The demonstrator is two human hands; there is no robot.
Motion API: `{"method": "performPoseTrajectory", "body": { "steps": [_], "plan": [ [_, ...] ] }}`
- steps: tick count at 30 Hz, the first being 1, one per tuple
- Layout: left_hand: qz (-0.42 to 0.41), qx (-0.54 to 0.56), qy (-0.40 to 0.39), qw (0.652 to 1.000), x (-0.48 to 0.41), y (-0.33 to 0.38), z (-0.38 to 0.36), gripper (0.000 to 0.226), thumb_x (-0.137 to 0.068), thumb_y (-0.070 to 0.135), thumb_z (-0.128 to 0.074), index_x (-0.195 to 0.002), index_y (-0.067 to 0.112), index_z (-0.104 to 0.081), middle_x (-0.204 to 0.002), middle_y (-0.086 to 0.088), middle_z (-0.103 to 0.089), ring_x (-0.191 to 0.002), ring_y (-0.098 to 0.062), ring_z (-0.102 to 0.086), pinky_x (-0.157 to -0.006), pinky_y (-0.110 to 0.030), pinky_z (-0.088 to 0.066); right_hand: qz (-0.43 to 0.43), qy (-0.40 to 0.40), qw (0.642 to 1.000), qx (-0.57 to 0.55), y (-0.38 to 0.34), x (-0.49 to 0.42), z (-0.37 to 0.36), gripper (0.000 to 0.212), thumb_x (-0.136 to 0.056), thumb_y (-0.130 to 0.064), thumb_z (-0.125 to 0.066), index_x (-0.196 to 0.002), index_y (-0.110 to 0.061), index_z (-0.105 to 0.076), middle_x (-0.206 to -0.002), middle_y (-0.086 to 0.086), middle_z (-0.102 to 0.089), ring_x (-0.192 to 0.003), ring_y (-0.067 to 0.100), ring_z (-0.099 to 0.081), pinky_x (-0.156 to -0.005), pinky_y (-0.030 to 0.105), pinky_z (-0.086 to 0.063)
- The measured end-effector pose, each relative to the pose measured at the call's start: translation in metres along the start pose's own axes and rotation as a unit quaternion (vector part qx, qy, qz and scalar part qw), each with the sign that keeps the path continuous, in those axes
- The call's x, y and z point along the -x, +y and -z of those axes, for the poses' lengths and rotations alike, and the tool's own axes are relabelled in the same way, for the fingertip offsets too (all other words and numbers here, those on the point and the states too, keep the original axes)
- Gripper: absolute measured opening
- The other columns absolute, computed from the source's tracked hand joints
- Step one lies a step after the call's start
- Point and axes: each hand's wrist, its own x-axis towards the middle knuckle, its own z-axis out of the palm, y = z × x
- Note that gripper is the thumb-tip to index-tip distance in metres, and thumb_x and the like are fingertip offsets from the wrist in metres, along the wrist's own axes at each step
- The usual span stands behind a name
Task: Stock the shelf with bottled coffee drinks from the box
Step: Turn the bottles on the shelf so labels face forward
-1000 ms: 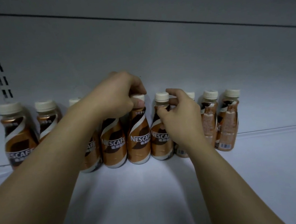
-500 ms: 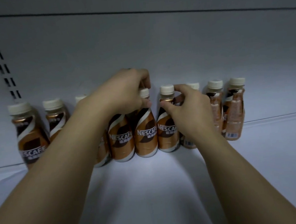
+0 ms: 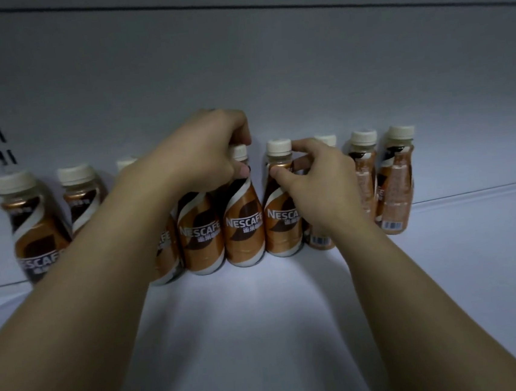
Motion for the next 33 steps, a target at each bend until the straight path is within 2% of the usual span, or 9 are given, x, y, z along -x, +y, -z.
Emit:
{"method": "performPoseTrajectory", "body": {
  "steps": [6, 8, 10, 13, 17, 21, 27, 31, 33],
  "plan": [
    [-0.004, -0.057, 0.003, 0.998, 0.000, 0.006, -0.003, 0.040, -0.076, 0.023, -0.076, -0.109, 0.019, -0.052, -0.104, -0.002, -0.054, -0.088, -0.020, -0.051, -0.072, -0.032, -0.043, 0.013, 0.002, 0.999, 0.030, -0.007, 0.000, 0.002, 0.036, -0.085, -0.028, -0.068, -0.119, -0.016, -0.065, -0.097, 0.002, -0.073, -0.088, 0.020, -0.067, -0.080, 0.041, -0.056],
    [-0.009, -0.067, 0.008, 0.998, 0.000, 0.007, -0.001, 0.045, -0.077, 0.026, -0.075, -0.114, 0.019, -0.051, -0.109, -0.003, -0.054, -0.091, -0.020, -0.050, -0.073, -0.031, -0.042, 0.026, -0.005, 0.998, 0.051, -0.012, -0.001, 0.007, 0.046, -0.087, -0.031, -0.066, -0.129, -0.013, -0.058, -0.100, 0.005, -0.071, -0.094, 0.021, -0.066, -0.084, 0.038, -0.055],
    [-0.011, -0.050, 0.008, 0.999, 0.004, 0.006, 0.003, 0.058, -0.077, 0.031, -0.074, -0.127, 0.020, -0.046, -0.121, -0.003, -0.051, -0.103, -0.020, -0.051, -0.082, -0.029, -0.043, 0.051, 0.001, 0.997, 0.063, -0.022, -0.006, 0.018, 0.056, -0.088, -0.037, -0.061, -0.140, -0.018, -0.048, -0.093, 0.002, -0.066, -0.088, 0.018, -0.062, -0.088, 0.037, -0.053],
    [-0.022, -0.022, 0.059, 0.998, 0.010, 0.011, 0.011, 0.067, -0.080, 0.037, -0.070, -0.138, 0.023, -0.038, -0.135, -0.001, -0.046, -0.120, -0.017, -0.046, -0.090, -0.026, -0.037, 0.105, 0.061, 0.991, 0.059, -0.038, -0.022, 0.048, 0.052, -0.088, -0.044, -0.053, -0.137, -0.027, -0.051, -0.112, -0.003, -0.068, -0.091, 0.020, -0.066, -0.090, 0.041, -0.053],
    [-0.058, -0.047, 0.128, 0.989, 0.007, 0.038, 0.012, 0.066, -0.082, 0.038, -0.067, -0.139, 0.024, -0.037, -0.140, -0.001, -0.044, -0.126, -0.020, -0.043, -0.098, -0.031, -0.036, 0.124, 0.047, 0.978, 0.159, -0.025, -0.046, 0.078, 0.043, -0.089, -0.040, -0.054, -0.131, -0.030, -0.056, -0.120, -0.007, -0.066, -0.094, 0.019, -0.065, -0.081, 0.031, -0.047],
    [-0.104, -0.071, 0.064, 0.990, -0.004, 0.081, -0.005, 0.065, -0.083, 0.036, -0.065, -0.141, 0.028, -0.035, -0.140, 0.001, -0.043, -0.126, -0.023, -0.042, -0.101, -0.039, -0.039, 0.094, 0.051, 0.973, 0.205, 0.011, -0.042, 0.087, 0.041, -0.089, -0.032, -0.055, -0.130, -0.029, -0.058, -0.131, 0.000, -0.059, -0.115, 0.024, -0.057, -0.090, 0.035, -0.044],
    [-0.059, -0.073, -0.044, 0.995, -0.034, 0.096, -0.033, 0.053, -0.089, 0.011, -0.055, -0.136, 0.035, -0.043, -0.136, -0.001, -0.048, -0.120, -0.024, -0.047, -0.098, -0.041, -0.041, 0.053, 0.044, 0.981, 0.180, 0.049, -0.034, 0.087, 0.043, -0.090, -0.034, -0.054, -0.133, -0.030, -0.054, -0.133, -0.001, -0.057, -0.109, 0.025, -0.058, -0.088, 0.034, -0.044],
    [-0.046, -0.030, -0.057, 0.997, -0.046, 0.088, -0.039, 0.044, -0.092, 0.006, -0.052, -0.125, 0.034, -0.056, -0.127, 0.000, -0.052, -0.112, -0.020, -0.051, -0.095, -0.036, -0.044, 0.037, -0.016, 0.983, 0.179, 0.059, -0.029, 0.078, 0.052, -0.091, -0.033, -0.054, -0.142, -0.027, -0.043, -0.134, 0.001, -0.056, -0.118, 0.027, -0.053, -0.092, 0.038, -0.044],
    [-0.050, -0.014, -0.060, 0.997, -0.049, 0.083, -0.039, 0.046, -0.089, 0.001, -0.055, -0.126, 0.030, -0.056, -0.125, 0.000, -0.055, -0.111, -0.019, -0.053, -0.095, -0.034, -0.045, 0.036, -0.014, 0.985, 0.166, 0.060, -0.029, 0.074, 0.054, -0.090, -0.032, -0.055, -0.142, -0.028, -0.042, -0.132, 0.001, -0.057, -0.116, 0.027, -0.053, -0.092, 0.038, -0.044]
  ]
}}
